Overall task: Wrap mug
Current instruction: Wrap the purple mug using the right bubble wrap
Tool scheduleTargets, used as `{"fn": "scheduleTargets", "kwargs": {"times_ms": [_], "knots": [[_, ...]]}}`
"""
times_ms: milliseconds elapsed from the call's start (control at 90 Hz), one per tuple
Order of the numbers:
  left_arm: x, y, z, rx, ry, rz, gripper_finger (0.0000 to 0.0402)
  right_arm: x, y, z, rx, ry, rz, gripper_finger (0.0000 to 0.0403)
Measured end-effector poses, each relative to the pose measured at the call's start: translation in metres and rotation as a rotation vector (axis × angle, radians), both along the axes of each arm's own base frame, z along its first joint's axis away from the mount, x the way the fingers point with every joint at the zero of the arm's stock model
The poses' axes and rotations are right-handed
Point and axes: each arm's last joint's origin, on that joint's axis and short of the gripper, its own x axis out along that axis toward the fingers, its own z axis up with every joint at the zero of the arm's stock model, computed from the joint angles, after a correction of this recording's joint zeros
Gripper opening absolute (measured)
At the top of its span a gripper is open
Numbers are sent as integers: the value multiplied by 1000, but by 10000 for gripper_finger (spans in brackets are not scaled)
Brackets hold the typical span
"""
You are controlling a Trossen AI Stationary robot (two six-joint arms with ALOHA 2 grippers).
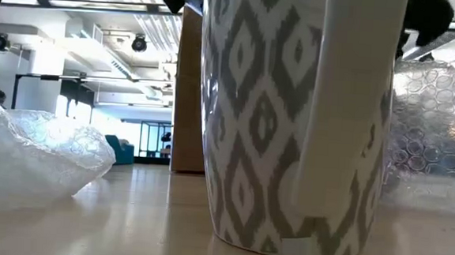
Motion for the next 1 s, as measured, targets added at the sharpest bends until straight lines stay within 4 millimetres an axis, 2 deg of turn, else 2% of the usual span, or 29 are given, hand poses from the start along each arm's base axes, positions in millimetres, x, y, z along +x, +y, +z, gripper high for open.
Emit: {"fn": "scheduleTargets", "kwargs": {"times_ms": [167,311,522,711,833,1000], "knots": [[1,0,0,-4,-13,1,0,-4,1,12,109,-13,-66,0],[1,0,0,-7,-19,4,0,-11,-1,23,114,-24,-73,9],[1,0,-1,-5,-10,5,0,-12,-6,27,85,-31,-89,75],[1,0,-1,-9,-13,8,0,-23,-11,33,87,30,-103,122],[3,0,-1,-15,-28,9,0,-18,-11,27,64,24,-109,134],[3,-1,7,-29,-66,15,0,-13,-8,12,41,71,-99,129]]}}
